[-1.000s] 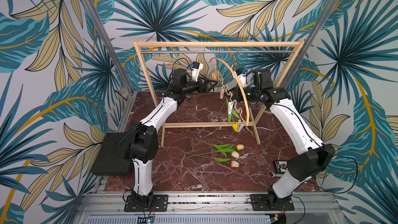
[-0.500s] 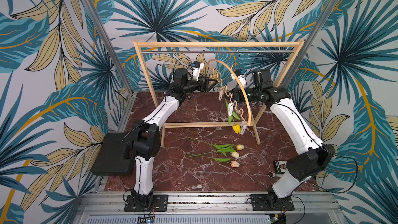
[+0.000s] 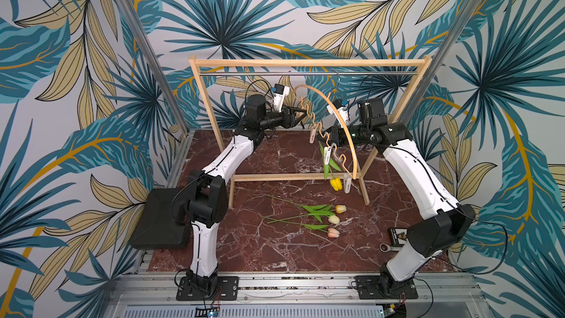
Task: Dry the flowers on a clothes hanger
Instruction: Open the clamp at the hanger.
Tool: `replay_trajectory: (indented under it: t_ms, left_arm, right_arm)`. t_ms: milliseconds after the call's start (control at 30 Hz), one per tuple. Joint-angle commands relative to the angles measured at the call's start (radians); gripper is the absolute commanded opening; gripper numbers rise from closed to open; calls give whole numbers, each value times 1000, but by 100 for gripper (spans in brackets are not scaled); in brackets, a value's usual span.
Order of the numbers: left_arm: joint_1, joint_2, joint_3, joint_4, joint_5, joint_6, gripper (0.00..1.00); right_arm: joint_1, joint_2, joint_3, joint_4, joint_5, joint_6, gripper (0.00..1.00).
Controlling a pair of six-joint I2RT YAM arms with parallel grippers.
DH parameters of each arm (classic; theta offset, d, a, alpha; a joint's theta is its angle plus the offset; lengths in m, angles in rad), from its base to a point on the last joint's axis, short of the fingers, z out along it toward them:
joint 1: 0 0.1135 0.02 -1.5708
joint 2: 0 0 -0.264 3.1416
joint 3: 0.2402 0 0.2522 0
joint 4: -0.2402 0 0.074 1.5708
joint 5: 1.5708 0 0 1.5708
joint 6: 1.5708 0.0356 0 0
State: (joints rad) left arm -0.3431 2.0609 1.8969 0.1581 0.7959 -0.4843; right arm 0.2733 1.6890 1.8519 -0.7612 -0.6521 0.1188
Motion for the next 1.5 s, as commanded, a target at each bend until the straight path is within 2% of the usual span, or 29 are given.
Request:
replay_trajectory:
  t_ms: [0,167,533,567,633,700,733,900,1033,1067,1133,1167,1333,1467]
  left_arm:
    - [6,14,48,27,18,-4,53]
    - [7,13,51,39,24,-18,41]
    - [7,18,49,28,33,-18,36]
    - [6,18,49,25,32,-17,38]
    - [8,17,47,21,26,-20,58]
    - [9,15,43,29,26,-22,62]
    - [10,15,43,32,25,-23,61]
    - [12,15,45,47,26,-33,44]
    - [12,15,47,58,28,-46,41]
    - [12,16,47,59,30,-48,44]
    - [13,16,43,59,34,-55,66]
    - [15,17,39,62,39,-60,72]
    - [31,28,22,109,84,-115,78]
    - [45,40,20,196,145,-200,75]
  right_arm:
    - [9,-31,-13,-15,-18,-10,0]
    - [10,-33,-16,-11,-17,-11,0]
    - [12,-36,-22,-10,-17,-13,0]
    - [12,-35,-22,-9,-17,-13,0]
    - [12,-36,-22,-10,-17,-13,0]
    - [12,-36,-22,-13,-17,-14,0]
    - [12,-37,-23,-14,-17,-16,0]
    - [12,-36,-22,-14,-17,-16,0]
    - [12,-34,-22,-12,-18,-13,0]
    - [13,-34,-22,-13,-17,-14,0]
    - [12,-34,-22,-12,-19,-14,0]
    - [12,-34,-22,-14,-20,-14,0]
    - [14,-34,-22,-16,-27,-13,0]
    - [13,-35,-20,-20,-32,-14,0]
